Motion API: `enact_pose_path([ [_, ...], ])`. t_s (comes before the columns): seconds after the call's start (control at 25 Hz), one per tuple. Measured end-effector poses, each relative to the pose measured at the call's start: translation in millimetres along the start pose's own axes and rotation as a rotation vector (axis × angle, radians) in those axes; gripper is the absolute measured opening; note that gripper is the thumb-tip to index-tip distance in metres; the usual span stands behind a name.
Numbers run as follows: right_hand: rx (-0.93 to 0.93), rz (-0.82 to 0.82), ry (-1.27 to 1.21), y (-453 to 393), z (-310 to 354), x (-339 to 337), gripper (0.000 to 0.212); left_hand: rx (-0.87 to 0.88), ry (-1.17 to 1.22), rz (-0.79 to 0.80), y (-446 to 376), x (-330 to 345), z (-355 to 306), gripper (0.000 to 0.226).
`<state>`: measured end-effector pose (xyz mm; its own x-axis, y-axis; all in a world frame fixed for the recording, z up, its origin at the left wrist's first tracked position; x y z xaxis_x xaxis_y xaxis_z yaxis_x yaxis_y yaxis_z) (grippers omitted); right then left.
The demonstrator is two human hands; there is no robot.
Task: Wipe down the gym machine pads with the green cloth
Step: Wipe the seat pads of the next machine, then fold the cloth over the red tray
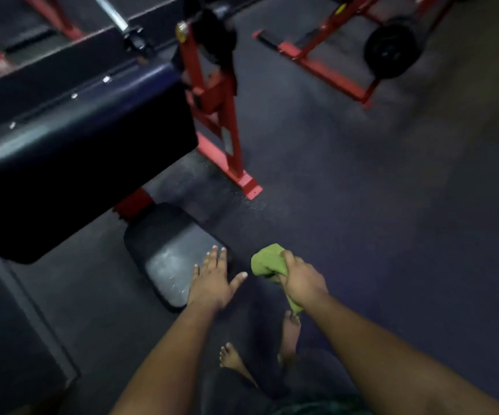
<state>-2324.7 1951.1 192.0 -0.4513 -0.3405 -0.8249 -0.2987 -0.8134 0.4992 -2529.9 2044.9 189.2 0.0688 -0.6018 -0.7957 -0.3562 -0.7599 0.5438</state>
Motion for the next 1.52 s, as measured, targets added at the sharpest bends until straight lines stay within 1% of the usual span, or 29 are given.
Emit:
enact_pose_path([
  [0.12,0.128,-0.11,-0.081,49.8,-61.5,-48.2,0.054,0.193,-0.131,-0.002,19.2,-10.5,-95.3,0.095],
  [0.24,0.269,-0.236,-0.172,103.4,-144.0,-95.5,0.054,0.385,-0.264,-0.04,34.5,-19.5,-203.8,0.095],
  [0.4,0.463,-0.361,-0.288,173.1,-267.6,-138.2,0.047,0.609,-0.338,-0.059,58.0,-15.4,-359.6,0.097],
  [0.56,0.562,-0.496,-0.245,237.3,-389.9,-184.1,0.038,0.813,-0.417,-0.081,90.1,7.8,-520.7,0.108],
  [0.6,0.587,-0.529,-0.225,254.2,-417.9,-197.3,0.036,0.861,-0.428,-0.089,98.2,14.4,-557.8,0.108],
  [0.72,0.669,-0.589,-0.171,299.6,-490.7,-238.1,0.027,0.985,-0.457,-0.127,121.9,27.3,-657.9,0.099],
  [0.84,0.736,-0.646,-0.16,330.6,-552.2,-277.4,0.018,1.07,-0.466,-0.149,140.1,35.6,-742.4,0.097],
  [0.96,0.774,-0.756,-0.14,346.7,-598.4,-318.2,0.018,1.124,-0.465,-0.146,144.9,42.6,-813.3,0.096],
  [1.08,0.781,-0.829,-0.136,344.7,-643.1,-352.2,0.02,1.158,-0.457,-0.122,135.1,51.0,-880.5,0.096],
  [1.2,0.83,-0.853,-0.123,331.4,-698.3,-381.6,0.021,1.202,-0.458,-0.125,111.1,58.4,-952.7,0.097],
  [1.4,0.95,-0.813,-0.16,304.8,-794.9,-415.0,0.023,1.244,-0.512,-0.098,59.6,70.2,-1064.9,0.096],
  [1.52,1.022,-0.823,-0.194,298.1,-848.4,-440.4,0.022,1.279,-0.551,-0.104,39.2,70.1,-1135.7,0.096],
])
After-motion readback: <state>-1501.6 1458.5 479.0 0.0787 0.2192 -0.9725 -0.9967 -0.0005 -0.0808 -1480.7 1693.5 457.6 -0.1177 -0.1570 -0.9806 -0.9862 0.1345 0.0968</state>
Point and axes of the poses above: each hand's wrist, its own y-axis away from the middle knuckle, its own x-axis out of the palm, z = x × y, the point moved 6 cm from there along -y, towards the middle knuckle, and after that the axes turned 5 degrees about -x, right-handed, at the moved point
